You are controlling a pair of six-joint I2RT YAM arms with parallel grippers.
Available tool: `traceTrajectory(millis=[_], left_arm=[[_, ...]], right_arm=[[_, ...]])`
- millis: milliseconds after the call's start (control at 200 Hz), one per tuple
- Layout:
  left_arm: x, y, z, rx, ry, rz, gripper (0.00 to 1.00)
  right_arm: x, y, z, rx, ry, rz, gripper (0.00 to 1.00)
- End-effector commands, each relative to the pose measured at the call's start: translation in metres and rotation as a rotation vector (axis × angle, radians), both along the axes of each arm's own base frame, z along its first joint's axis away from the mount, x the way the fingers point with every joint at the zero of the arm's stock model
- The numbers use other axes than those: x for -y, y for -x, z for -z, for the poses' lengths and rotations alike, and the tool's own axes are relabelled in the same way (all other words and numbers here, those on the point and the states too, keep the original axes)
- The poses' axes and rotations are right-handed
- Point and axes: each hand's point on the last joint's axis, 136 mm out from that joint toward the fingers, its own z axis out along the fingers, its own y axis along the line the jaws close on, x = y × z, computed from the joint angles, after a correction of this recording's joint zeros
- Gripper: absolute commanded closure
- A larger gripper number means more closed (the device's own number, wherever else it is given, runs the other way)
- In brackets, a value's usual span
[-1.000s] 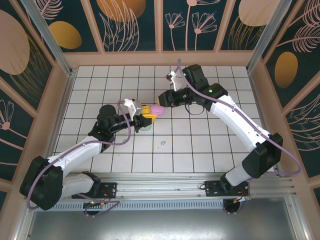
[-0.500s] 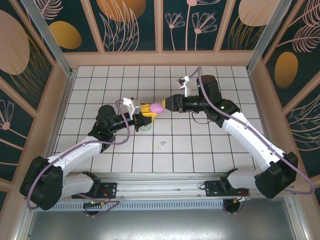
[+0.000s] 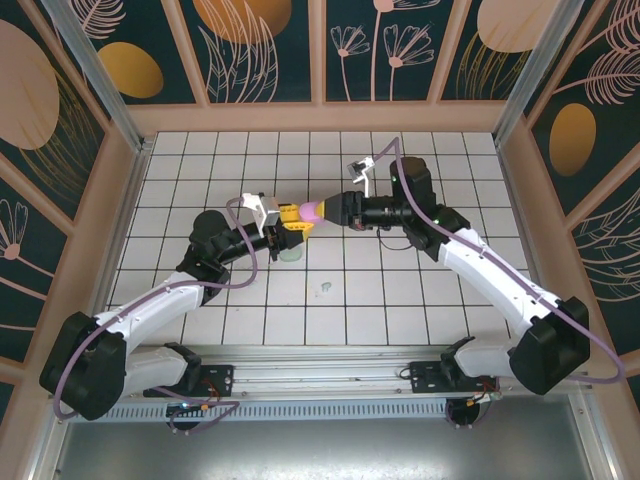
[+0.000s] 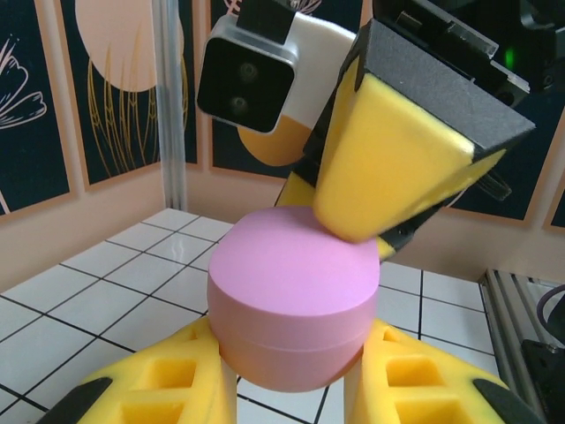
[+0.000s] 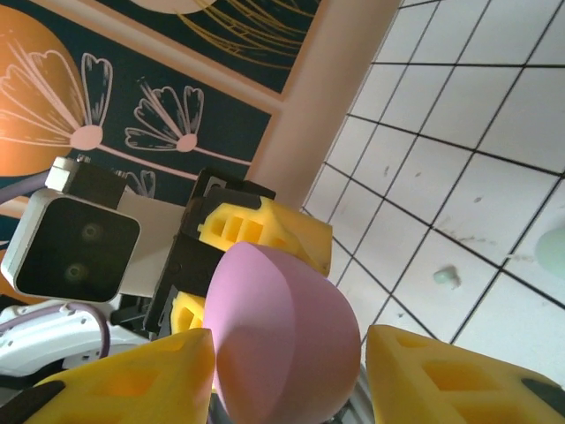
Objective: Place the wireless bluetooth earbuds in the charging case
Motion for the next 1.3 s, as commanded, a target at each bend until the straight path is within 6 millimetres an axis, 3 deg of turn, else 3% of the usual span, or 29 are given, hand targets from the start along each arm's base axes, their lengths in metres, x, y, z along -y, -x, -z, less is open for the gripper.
traceTrajectory(millis=[0,85,265,335,490,666,691,741,946,1036,1161,1291], left_arm=[[0.003,0.0,-0.025,0.053,0.061,0.009,1.0],[0.004,0.0,-0.024,0.05,0.063,0.015,1.0],[0.004,-0.001,-0.02,0.04,0.061,0.014,1.0],[0.003,-0.004,-0.018,0.033,0.056,-0.002,0.91],[-0.001,-0.005,-0.017,0.037,0.048,-0.032,0.8],[-0.015,-0.012,-0.016,0.045,0.036,-0.147,0.4],[-0.019,-0.014,-0.014,0.043,0.031,-0.175,0.31],[-0.026,-0.017,-0.011,0.04,0.021,-0.231,0.03],[-0.061,-0.027,0.002,0.03,-0.049,-0.45,0.01],[-0.072,-0.027,0.006,0.024,-0.067,-0.504,0.01],[-0.1,-0.032,0.012,-0.039,-0.015,-0.658,0.01],[-0.128,-0.038,0.026,-0.142,0.025,-0.812,0.01]], right_arm=[[-0.01,0.009,-0.009,-0.004,-0.059,-0.063,0.52],[-0.012,0.009,-0.008,-0.014,-0.058,-0.064,0.57],[-0.011,0.006,-0.004,-0.027,-0.06,-0.045,0.85],[-0.011,0.005,-0.004,-0.035,-0.069,-0.04,0.92],[-0.011,0.002,-0.006,-0.037,-0.079,-0.028,0.96],[0.001,-0.016,-0.007,-0.031,-0.062,0.04,0.97],[0.003,-0.018,-0.004,-0.029,-0.044,0.052,0.97],[0.017,-0.034,0.0,-0.014,0.001,0.116,0.98],[0.079,-0.087,0.044,-0.05,0.139,0.286,0.98],[0.099,-0.11,0.074,-0.066,0.219,0.333,0.98],[0.114,-0.143,0.122,-0.129,0.265,0.363,0.99],[0.117,-0.174,0.168,-0.18,0.275,0.358,1.0]])
